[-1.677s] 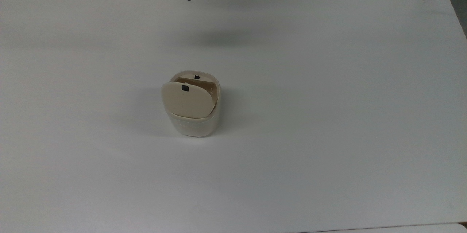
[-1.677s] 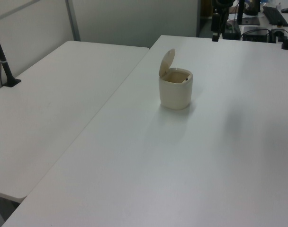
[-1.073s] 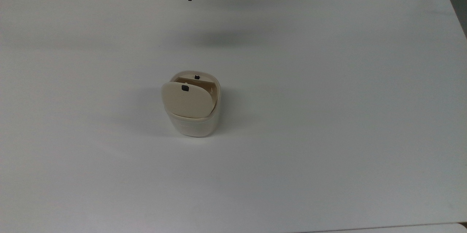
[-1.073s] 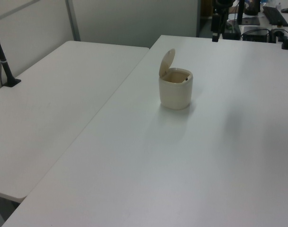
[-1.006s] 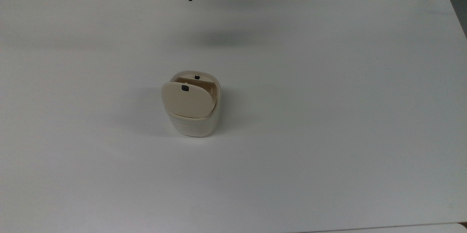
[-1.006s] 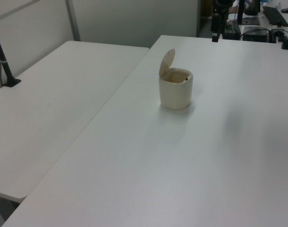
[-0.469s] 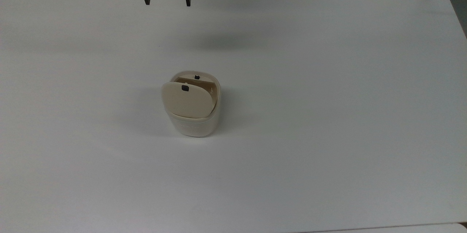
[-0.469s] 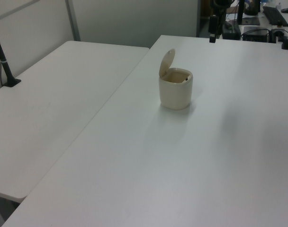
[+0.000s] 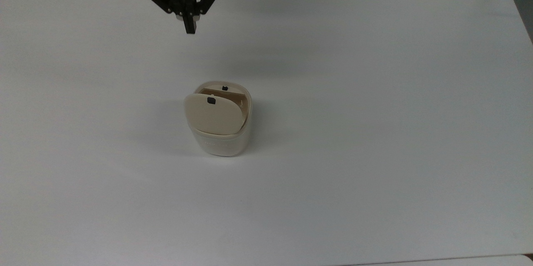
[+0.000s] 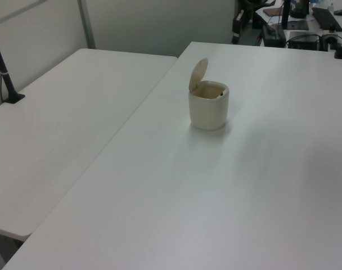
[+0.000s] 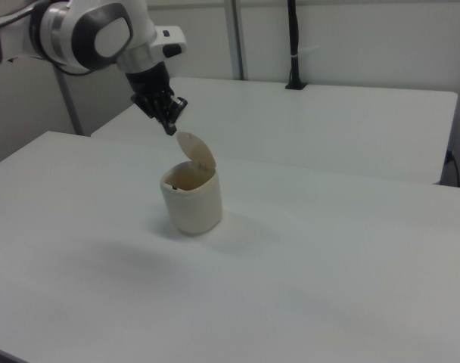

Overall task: Close the trash bin
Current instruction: 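Move the gripper down toward the open lid of the cream bin, then push the raised lid down onto the bin rim with the gripper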

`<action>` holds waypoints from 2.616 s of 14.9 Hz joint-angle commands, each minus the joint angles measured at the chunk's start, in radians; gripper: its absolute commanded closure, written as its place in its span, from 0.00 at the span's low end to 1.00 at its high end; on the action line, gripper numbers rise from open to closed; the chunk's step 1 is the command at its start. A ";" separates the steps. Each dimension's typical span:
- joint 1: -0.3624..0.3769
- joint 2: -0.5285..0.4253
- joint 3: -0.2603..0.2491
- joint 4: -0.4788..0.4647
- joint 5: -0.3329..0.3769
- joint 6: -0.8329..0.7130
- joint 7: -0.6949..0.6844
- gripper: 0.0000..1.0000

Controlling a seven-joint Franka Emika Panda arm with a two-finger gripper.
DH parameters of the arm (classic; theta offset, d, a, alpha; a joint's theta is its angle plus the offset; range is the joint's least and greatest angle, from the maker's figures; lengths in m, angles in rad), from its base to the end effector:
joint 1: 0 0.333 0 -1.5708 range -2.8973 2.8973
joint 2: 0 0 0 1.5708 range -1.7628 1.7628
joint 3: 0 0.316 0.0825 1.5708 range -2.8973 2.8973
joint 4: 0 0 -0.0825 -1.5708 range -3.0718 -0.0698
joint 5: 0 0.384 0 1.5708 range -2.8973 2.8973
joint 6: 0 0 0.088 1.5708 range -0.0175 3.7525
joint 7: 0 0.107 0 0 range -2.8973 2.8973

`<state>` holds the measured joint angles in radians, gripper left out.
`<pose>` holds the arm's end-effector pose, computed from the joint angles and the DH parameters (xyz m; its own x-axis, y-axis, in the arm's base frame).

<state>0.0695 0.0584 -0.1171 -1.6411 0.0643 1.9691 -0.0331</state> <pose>0.6050 -0.0228 0.5968 0.9628 -0.0357 0.2678 -0.0237 -0.9986 -0.0481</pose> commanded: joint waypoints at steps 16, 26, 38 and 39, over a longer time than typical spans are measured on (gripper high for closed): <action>0.032 0.287 -0.001 0.179 0.037 0.107 -0.001 1.00; 0.059 0.293 0.004 0.043 0.020 0.085 -0.027 1.00; 0.064 0.290 0.002 0.038 -0.008 0.087 -0.018 1.00; 0.058 0.253 0.002 0.038 -0.006 0.082 -0.019 1.00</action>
<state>0.1221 0.3640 -0.1055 -1.5761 0.0623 2.0625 -0.0373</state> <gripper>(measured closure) 0.991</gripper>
